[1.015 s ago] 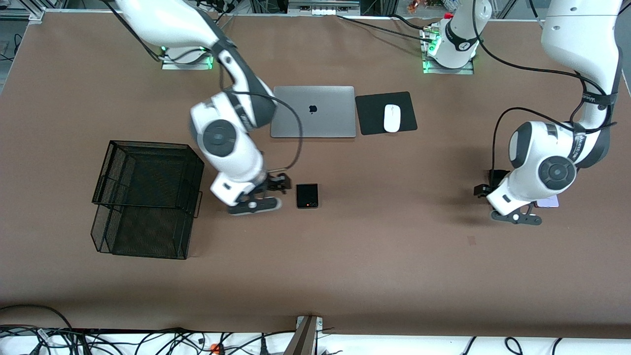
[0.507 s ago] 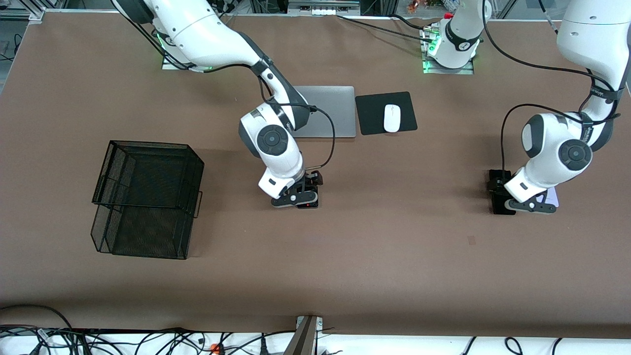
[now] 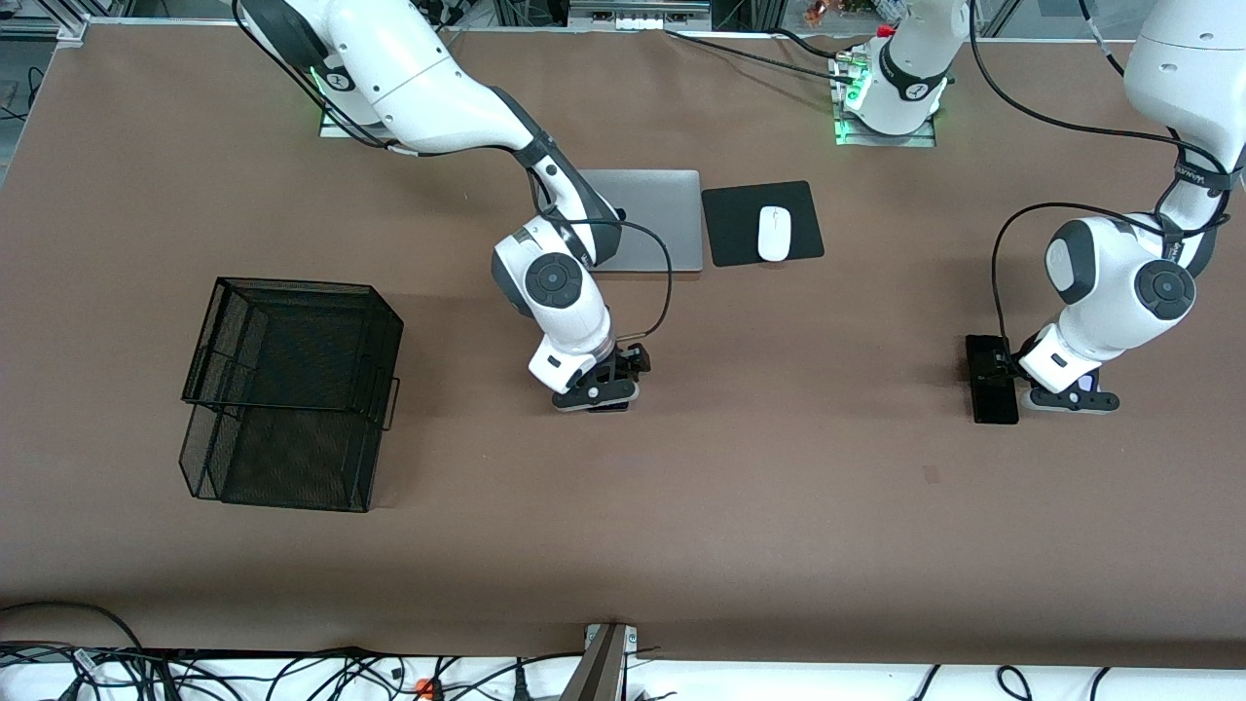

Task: Place phones with both arms
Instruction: 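Grasp the black phone with the left gripper while the right grasps flip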

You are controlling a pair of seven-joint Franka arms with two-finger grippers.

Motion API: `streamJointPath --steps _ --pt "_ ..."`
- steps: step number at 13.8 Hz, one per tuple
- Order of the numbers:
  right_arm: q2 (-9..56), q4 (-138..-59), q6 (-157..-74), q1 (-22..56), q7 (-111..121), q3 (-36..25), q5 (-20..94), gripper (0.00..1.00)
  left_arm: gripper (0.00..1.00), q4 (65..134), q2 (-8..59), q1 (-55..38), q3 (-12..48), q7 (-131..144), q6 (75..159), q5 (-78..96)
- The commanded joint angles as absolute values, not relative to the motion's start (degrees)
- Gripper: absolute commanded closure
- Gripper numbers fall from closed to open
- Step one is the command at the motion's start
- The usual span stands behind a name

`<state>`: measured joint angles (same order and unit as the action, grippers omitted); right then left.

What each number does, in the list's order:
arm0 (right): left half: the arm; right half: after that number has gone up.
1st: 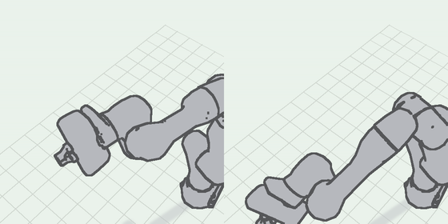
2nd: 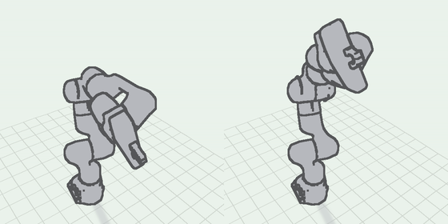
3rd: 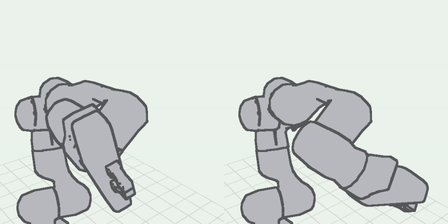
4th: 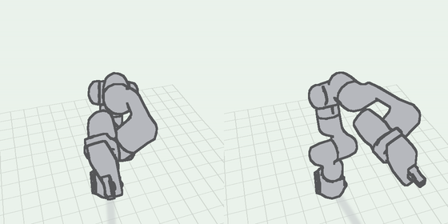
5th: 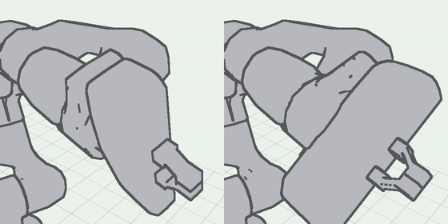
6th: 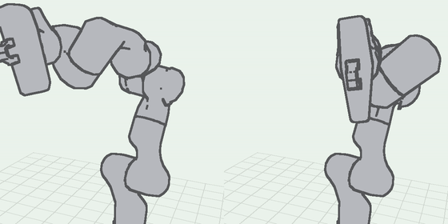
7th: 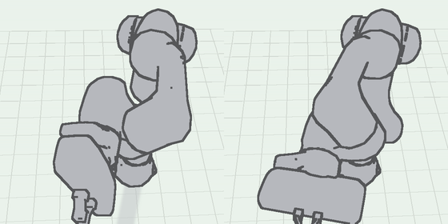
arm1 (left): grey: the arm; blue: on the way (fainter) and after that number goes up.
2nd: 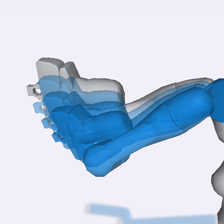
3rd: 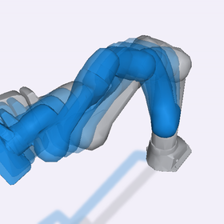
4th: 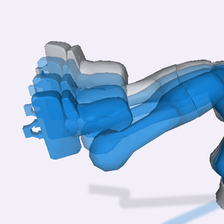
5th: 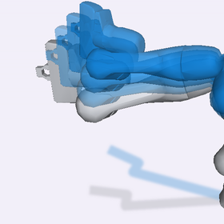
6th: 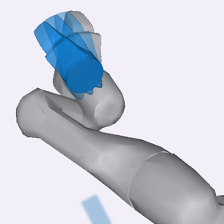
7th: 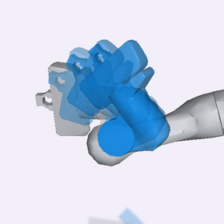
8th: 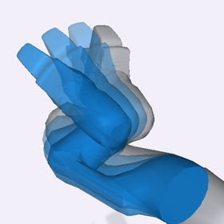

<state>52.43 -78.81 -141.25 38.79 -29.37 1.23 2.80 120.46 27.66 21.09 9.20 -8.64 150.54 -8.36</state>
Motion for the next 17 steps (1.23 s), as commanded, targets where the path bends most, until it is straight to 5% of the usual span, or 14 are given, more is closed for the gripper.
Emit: streamJointPath --steps 1,11,12,14,17 --pt "52.73 -77.7 -141.33 39.73 -30.59 0.53 1.93 0.0 0.0 120.94 29.26 21.97 10.2 -8.97 154.06 -7.21" --pt "52.91 -78.05 -140.98 40.78 -30.5 -0.26 -2.63 0.0 0.0 121.73 32.25 23.2 10.19 -8.96 158.99 -7.21" --pt "52.82 -77.96 -140.98 40.87 -30.5 -0.44 -2.98 0.0 0.1 121.73 32.26 23.2 10.2 -8.79 158.99 -7.21" --pt "52.82 -77.87 -140.98 41.04 -30.5 -0.53 -3.34 0.0 0.53 121.73 32.52 23.2 10.2 -7.92 159.08 -7.21" --pt "53.35 -77.96 -141.06 41.31 -30.76 -0.53 -5.1 0.0 0.92 121.64 32.61 23.12 10.2 -5.72 159.08 -7.21"
